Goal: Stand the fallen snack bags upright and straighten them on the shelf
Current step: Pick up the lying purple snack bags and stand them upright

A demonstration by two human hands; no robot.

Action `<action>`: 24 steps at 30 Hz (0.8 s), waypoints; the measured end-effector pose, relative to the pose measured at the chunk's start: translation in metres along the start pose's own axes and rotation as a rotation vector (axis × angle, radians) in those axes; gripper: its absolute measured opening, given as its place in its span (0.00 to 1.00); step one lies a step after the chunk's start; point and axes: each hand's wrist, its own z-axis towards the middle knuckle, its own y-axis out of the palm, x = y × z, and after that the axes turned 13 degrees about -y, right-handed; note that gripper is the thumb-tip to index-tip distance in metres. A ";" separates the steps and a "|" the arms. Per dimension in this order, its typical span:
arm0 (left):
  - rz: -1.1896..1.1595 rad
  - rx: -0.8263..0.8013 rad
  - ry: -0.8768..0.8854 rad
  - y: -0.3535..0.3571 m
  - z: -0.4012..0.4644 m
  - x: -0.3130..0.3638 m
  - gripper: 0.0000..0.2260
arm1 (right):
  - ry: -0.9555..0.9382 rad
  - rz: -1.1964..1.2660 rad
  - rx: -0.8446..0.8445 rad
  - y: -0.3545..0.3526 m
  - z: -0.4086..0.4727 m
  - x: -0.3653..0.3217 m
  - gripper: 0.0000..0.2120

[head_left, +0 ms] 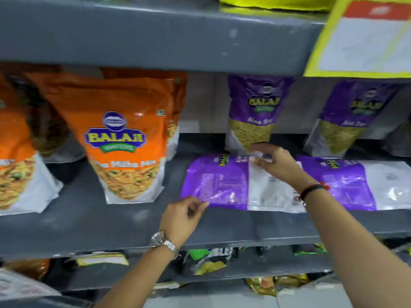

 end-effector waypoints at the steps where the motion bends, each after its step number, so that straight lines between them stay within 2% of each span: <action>1: -0.076 -0.082 -0.150 0.016 0.000 0.010 0.16 | 0.031 -0.054 -0.104 -0.018 -0.003 0.019 0.17; 3: -0.355 -0.266 -0.500 0.039 0.003 0.023 0.23 | 0.094 -0.050 -0.295 -0.040 -0.004 0.046 0.20; 5: -0.640 -0.411 -0.778 0.050 0.004 0.032 0.23 | 0.143 -0.062 -0.474 -0.051 -0.002 0.065 0.26; 8: -0.812 -0.347 -0.795 0.063 -0.001 0.035 0.16 | 0.160 -0.018 -0.600 -0.056 0.005 0.079 0.30; 10: -1.048 -0.289 -0.773 0.073 -0.005 0.037 0.12 | 0.165 0.065 -0.610 -0.058 0.008 0.082 0.27; 12: -1.229 -0.170 -0.805 0.078 -0.005 0.044 0.04 | 0.142 0.082 -0.613 -0.060 0.010 0.084 0.26; 13: -1.260 -0.117 -0.809 0.079 -0.004 0.045 0.05 | 0.118 0.063 -0.601 -0.060 0.010 0.086 0.26; 15: -1.241 -0.074 -0.755 0.075 0.001 0.049 0.07 | 0.068 0.045 -0.553 -0.061 0.005 0.089 0.24; 18: -1.149 -0.044 -0.569 0.056 0.011 0.069 0.07 | 0.065 0.276 -0.402 -0.059 -0.011 0.095 0.22; 21: -1.018 0.001 -0.318 0.026 0.024 0.103 0.12 | 0.048 0.532 -0.181 -0.045 -0.029 0.094 0.31; 24: -0.853 -0.023 -0.103 0.001 0.034 0.134 0.13 | -0.011 0.601 -0.033 -0.022 -0.041 0.088 0.37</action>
